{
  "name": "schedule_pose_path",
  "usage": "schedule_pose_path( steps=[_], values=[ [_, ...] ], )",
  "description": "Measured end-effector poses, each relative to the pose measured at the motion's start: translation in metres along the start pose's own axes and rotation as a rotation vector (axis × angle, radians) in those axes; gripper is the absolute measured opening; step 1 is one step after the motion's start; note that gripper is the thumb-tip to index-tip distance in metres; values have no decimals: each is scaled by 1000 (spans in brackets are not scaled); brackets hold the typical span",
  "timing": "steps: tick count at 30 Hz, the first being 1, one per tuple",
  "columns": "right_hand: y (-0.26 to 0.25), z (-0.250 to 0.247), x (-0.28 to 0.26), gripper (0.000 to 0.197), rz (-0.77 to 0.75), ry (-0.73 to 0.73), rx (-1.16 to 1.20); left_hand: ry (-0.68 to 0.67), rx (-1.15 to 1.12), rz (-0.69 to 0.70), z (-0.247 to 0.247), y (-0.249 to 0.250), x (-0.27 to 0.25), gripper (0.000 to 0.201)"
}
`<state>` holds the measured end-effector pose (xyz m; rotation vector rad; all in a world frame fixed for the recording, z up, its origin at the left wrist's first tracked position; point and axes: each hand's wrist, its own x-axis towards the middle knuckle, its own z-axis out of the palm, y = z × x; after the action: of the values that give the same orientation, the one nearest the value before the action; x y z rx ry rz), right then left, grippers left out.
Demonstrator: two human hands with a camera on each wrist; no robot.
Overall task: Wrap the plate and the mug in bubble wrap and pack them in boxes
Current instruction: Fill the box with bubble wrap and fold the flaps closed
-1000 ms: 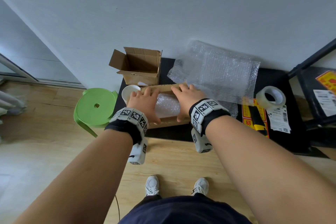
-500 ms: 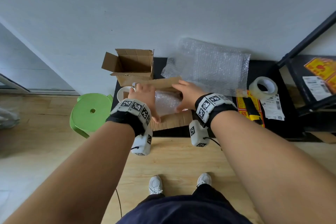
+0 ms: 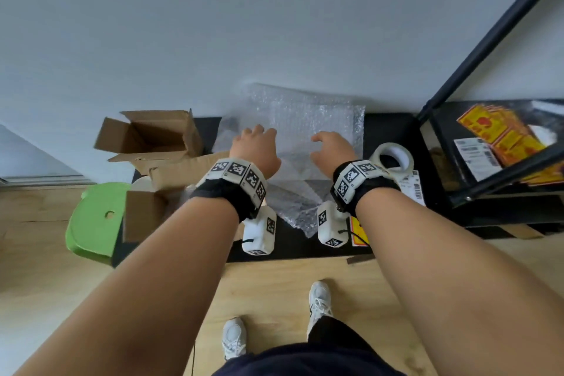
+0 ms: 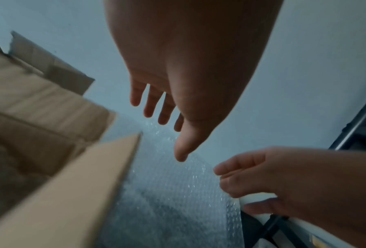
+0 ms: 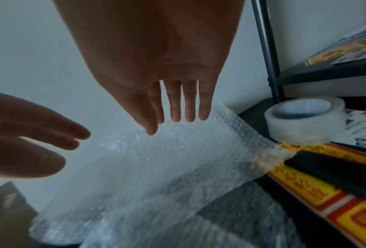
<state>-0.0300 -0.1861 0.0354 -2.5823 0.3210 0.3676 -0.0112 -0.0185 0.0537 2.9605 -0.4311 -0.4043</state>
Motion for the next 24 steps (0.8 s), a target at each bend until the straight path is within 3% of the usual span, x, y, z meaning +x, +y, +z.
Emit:
schedule_pose_path(
  steps=[7, 17, 24],
  values=[
    [45, -30, 69, 46, -103, -29, -151, -62, 98, -144, 33, 49, 60, 48],
    [36, -33, 143, 59, -251, -136, -292, -129, 113, -255, 59, 60, 82, 50],
    [33, -34, 142, 28, -280, -39, -345, -88, 60, -257, 55, 57, 74, 53]
  ],
)
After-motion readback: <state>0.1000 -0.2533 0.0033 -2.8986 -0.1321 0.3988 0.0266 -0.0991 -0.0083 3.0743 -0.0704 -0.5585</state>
